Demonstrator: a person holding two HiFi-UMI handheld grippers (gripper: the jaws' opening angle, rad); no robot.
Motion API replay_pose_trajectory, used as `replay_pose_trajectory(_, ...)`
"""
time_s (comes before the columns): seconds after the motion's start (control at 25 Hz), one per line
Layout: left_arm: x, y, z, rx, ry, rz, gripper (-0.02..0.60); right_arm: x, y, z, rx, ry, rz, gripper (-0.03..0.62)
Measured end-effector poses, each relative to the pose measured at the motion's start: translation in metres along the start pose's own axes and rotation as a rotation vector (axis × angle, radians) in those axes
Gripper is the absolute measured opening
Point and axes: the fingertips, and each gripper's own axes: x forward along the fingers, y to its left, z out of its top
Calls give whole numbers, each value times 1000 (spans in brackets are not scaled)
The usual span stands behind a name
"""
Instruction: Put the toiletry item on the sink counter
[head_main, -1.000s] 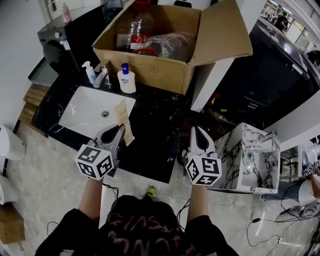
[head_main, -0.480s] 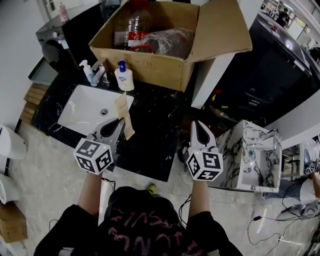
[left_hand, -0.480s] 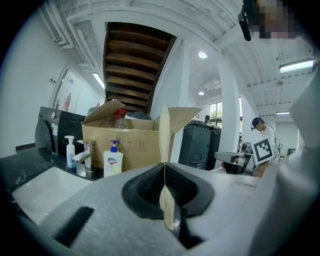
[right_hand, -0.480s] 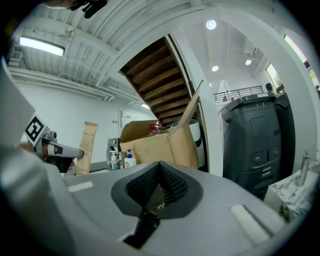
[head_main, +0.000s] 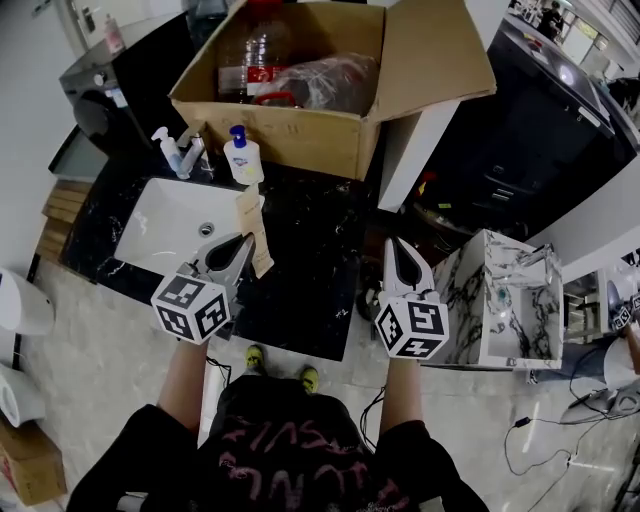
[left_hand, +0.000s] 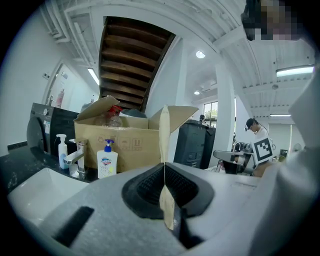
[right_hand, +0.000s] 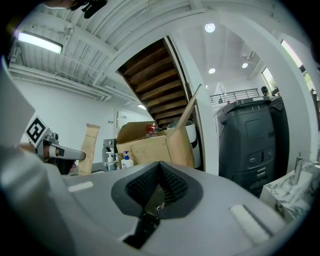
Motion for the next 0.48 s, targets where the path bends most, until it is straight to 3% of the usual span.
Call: replay_pose_trajectory(0.48, 7, 18, -2, -10, 38, -87, 5, 5, 12, -1, 1, 2, -75, 9)
